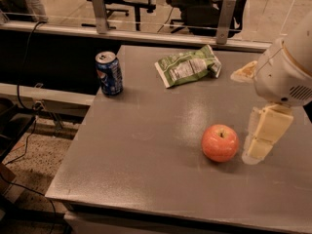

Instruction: Pick apple

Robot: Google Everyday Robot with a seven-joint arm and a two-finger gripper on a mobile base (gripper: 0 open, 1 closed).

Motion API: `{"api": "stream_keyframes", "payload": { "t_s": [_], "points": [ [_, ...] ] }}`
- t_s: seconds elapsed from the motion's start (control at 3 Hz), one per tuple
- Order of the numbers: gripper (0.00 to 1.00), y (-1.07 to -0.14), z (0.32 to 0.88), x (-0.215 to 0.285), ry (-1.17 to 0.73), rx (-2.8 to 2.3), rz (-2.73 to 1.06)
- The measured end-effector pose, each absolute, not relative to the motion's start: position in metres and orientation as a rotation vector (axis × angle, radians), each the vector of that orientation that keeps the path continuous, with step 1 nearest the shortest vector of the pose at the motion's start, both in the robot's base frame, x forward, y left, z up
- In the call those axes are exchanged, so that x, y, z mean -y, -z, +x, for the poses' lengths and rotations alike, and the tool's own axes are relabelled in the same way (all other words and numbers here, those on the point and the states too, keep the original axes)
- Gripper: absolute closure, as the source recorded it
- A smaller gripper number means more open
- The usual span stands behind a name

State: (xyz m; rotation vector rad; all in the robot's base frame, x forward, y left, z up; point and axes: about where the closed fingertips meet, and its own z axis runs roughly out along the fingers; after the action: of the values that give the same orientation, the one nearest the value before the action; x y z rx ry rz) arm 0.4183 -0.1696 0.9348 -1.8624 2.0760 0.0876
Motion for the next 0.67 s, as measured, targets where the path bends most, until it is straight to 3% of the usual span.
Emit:
{"api": "stream_keyframes", "payload": {
  "t_s": [0.67],
  "points": [
    [0.00,-0.890,0.408,0.166,-0.160,-2.072,-1.882]
  ]
}}
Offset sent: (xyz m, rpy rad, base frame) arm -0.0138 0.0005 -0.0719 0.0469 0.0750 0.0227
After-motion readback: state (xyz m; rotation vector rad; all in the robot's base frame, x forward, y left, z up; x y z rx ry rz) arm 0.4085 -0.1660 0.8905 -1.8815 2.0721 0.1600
